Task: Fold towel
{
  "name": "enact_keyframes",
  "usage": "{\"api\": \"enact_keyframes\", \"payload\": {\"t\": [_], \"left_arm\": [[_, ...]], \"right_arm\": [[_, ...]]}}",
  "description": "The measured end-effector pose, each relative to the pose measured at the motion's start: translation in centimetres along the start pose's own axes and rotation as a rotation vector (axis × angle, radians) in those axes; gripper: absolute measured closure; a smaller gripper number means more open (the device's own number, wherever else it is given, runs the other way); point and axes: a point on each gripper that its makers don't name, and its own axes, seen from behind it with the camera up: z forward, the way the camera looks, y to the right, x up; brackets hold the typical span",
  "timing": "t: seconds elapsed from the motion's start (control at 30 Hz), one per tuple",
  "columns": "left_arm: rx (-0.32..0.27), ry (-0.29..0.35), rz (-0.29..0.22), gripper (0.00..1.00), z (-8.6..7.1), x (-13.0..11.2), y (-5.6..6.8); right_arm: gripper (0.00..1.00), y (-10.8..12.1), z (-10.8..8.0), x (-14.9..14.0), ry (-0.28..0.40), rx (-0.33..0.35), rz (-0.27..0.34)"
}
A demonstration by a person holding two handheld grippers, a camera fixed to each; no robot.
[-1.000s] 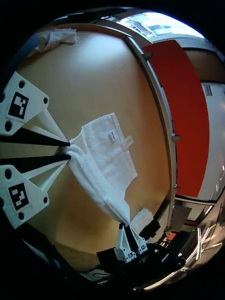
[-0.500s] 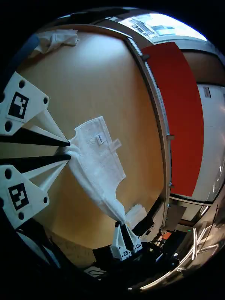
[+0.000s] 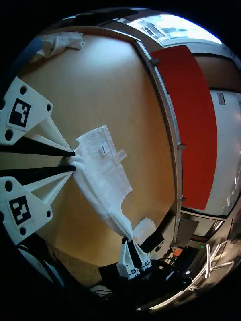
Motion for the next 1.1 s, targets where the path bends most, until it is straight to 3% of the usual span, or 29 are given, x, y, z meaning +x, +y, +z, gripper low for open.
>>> {"api": "enact_keyframes", "payload": {"t": [0.47,0.87,1.1], "left_arm": [[0.01,0.009,-0.003,0.84,2.0,1.6,-1.4],[0.05,0.014,-0.016,0.84,5.5,3.2,-3.5],[0.059,-0.013,-0.026,0.84,7.6,2.4,-4.2]], "right_arm": [[0.84,2.0,1.9,1.0,-0.033,-0.006,-0.046],[0.84,4.2,5.3,1.0,-0.06,-0.026,-0.024],[0.84,4.8,6.8,-0.1,-0.091,-0.028,-0.013]]}}
